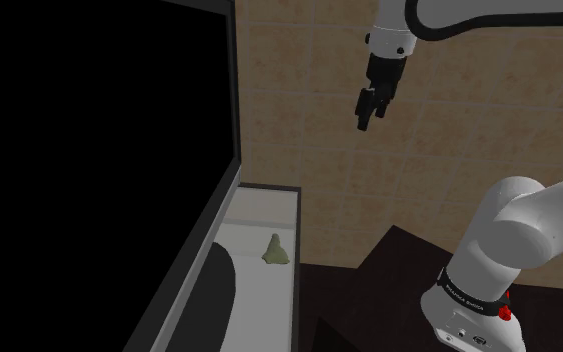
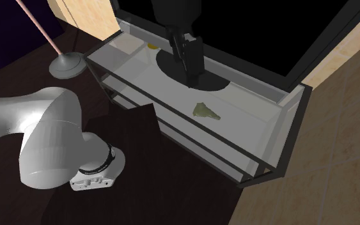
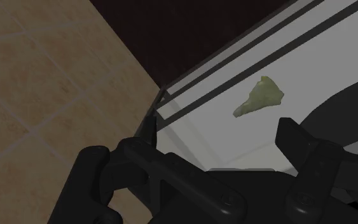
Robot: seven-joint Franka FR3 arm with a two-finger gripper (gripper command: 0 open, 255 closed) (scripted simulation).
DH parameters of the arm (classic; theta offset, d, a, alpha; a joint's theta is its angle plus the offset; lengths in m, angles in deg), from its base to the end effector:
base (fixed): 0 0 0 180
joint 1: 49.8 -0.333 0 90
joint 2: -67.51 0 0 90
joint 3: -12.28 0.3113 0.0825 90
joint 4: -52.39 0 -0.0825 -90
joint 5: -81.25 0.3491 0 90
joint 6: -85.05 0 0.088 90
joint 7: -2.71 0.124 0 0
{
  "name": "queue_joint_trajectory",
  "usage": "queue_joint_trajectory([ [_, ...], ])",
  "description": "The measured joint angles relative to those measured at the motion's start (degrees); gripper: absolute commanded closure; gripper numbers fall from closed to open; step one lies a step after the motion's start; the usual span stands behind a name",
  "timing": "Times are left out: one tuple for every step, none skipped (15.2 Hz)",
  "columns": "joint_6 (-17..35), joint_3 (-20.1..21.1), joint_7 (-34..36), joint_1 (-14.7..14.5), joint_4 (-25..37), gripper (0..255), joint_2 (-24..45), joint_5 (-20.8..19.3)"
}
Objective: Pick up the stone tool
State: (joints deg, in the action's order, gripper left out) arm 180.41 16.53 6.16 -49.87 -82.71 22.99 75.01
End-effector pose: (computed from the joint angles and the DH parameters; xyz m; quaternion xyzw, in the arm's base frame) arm 0.2884 0.0157 0.5761 0.9959 0.0009 0.0454 0.0778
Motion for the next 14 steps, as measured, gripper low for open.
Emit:
queue_joint_trajectory([
  [0.0,0.0,0.0,0.0,0.0,0,0.0,0.0],
  [0.9,0.2,0.6,0.1,-0.5,0,0.5,0.2],
  [1.9,0.5,1.4,0.1,-1.2,0,1.1,0.6],
  [3.4,0.9,2.5,0.1,-2.4,0,1.7,1.0],
  [4.5,1.4,3.7,0.1,-3.3,0,2.3,1.5],
  [6.3,1.6,4.7,0.3,-4.0,0,3.6,1.9],
  [8.0,1.9,5.7,0.4,-4.9,0,4.7,2.2],
  [9.8,2.0,6.6,0.6,-5.6,0,6.0,2.5],
  [11.4,2.4,7.6,0.7,-6.1,0,7.3,2.9],
  [13.4,2.7,8.7,0.8,-7.1,0,8.7,3.2],
  [15.2,3.2,9.9,0.8,-7.9,0,9.9,3.7],
  [16.8,3.7,11.1,0.8,-8.3,0,11.4,4.1],
  [18.4,4.0,12.1,1.0,-8.3,0,13.2,4.4],
  [20.3,4.5,13.4,1.0,-8.7,0,15.0,4.7],
])
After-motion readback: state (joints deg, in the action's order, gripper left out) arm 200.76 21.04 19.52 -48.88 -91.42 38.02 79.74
